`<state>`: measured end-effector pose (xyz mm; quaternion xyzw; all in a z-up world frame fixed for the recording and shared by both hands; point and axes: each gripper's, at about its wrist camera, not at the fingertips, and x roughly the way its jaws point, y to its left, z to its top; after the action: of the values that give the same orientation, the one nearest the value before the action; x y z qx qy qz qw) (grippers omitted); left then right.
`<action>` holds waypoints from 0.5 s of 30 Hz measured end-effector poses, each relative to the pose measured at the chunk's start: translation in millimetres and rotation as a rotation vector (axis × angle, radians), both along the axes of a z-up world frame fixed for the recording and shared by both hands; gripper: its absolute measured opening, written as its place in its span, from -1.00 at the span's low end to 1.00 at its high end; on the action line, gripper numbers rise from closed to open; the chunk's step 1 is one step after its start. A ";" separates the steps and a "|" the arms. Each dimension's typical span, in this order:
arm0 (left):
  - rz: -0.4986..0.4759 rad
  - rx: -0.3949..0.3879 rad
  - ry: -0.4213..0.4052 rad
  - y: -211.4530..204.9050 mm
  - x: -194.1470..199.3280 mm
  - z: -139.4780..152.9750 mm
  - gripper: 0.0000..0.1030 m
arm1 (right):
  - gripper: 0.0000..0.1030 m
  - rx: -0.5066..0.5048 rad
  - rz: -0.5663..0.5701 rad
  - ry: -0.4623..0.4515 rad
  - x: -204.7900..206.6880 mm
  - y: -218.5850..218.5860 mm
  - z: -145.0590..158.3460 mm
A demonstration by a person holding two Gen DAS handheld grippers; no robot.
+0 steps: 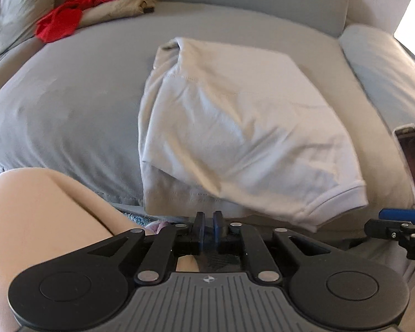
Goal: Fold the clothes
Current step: 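Open the left gripper and bring both open grippers to the shirt edge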
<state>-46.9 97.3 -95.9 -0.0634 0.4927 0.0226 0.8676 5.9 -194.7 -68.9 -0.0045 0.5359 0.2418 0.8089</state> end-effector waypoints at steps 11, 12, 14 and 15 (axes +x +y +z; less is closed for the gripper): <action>0.220 -0.013 -0.160 42.0 0.9 44.3 0.27 | 0.58 0.417 -0.224 0.031 24.8 -27.9 22.4; 0.233 -0.035 -0.169 48.9 2.9 45.9 0.33 | 0.65 0.462 -0.237 0.031 28.2 -32.1 22.5; 0.259 -0.078 -0.186 62.8 7.0 49.2 0.34 | 0.70 0.549 -0.260 0.039 35.8 -38.1 21.6; 0.272 -0.100 -0.194 69.7 9.0 50.8 0.37 | 0.70 0.576 -0.268 0.050 40.8 -39.6 20.0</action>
<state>-37.9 167.0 -45.1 -0.1746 0.3939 0.1091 0.8958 46.7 -234.3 -48.9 0.3012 0.4611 0.2750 0.7881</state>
